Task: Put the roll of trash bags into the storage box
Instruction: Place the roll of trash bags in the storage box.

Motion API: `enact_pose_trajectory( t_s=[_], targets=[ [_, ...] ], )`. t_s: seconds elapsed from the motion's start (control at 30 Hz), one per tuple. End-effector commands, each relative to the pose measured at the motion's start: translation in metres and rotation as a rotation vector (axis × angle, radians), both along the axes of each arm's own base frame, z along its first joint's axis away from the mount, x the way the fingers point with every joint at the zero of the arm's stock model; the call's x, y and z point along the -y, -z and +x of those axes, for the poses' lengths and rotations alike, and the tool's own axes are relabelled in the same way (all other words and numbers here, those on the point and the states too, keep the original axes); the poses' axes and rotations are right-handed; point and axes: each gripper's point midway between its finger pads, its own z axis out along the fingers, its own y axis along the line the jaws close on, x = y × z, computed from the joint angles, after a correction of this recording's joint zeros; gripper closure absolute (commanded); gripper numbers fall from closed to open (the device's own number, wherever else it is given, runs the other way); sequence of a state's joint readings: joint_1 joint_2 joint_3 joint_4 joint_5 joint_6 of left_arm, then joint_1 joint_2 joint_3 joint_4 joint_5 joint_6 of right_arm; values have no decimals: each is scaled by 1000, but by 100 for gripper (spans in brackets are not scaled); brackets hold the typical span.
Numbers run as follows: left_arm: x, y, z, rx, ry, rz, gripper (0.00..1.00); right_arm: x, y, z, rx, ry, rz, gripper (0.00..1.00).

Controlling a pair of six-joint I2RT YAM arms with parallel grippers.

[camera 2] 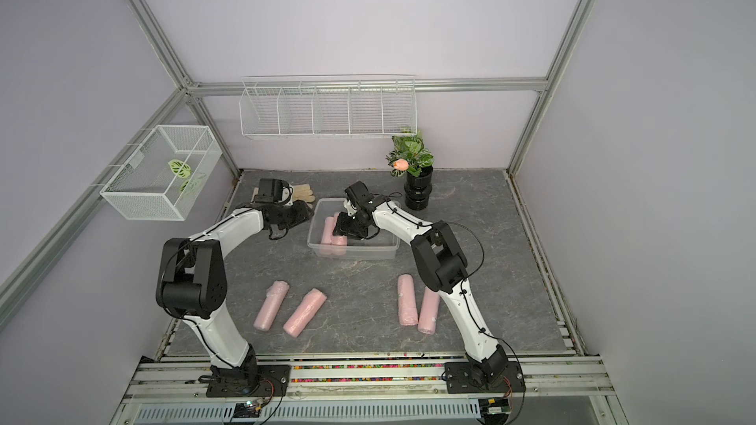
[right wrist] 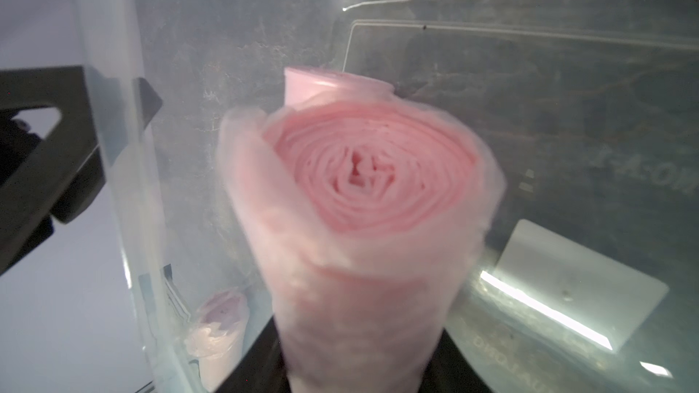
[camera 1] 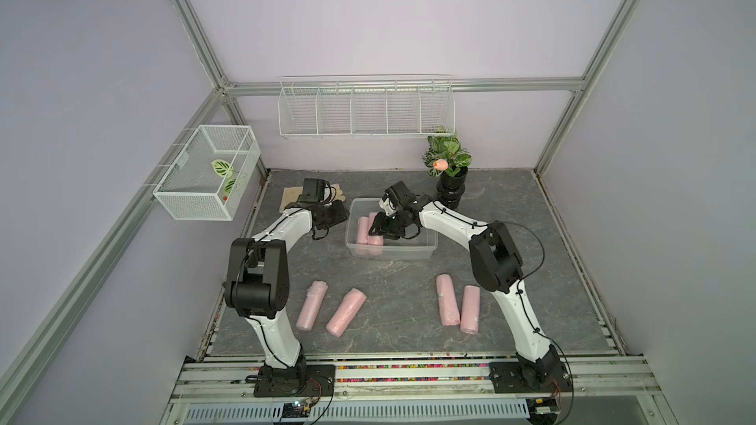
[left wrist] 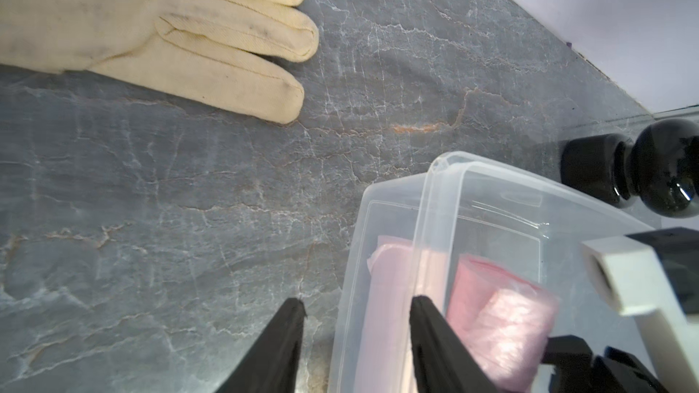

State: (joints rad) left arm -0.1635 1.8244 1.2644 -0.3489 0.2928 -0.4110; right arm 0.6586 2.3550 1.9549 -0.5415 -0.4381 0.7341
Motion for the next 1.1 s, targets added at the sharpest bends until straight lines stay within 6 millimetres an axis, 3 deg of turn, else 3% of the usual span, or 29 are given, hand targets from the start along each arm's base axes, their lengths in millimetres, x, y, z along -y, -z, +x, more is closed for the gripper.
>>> enact_pose_trajectory(
  t_s=[0.0,0.57,1.07],
  targets=[
    [7,14,-23,-78,21,10,50,2,-12,11,13,61,35,53],
    [17,18,-32,-86,41,19,49,2,25,0,-96,57,9,51],
    [21,18,-33,-87,50,20,48,2,24,1,-107,51,6,40]
  ],
)
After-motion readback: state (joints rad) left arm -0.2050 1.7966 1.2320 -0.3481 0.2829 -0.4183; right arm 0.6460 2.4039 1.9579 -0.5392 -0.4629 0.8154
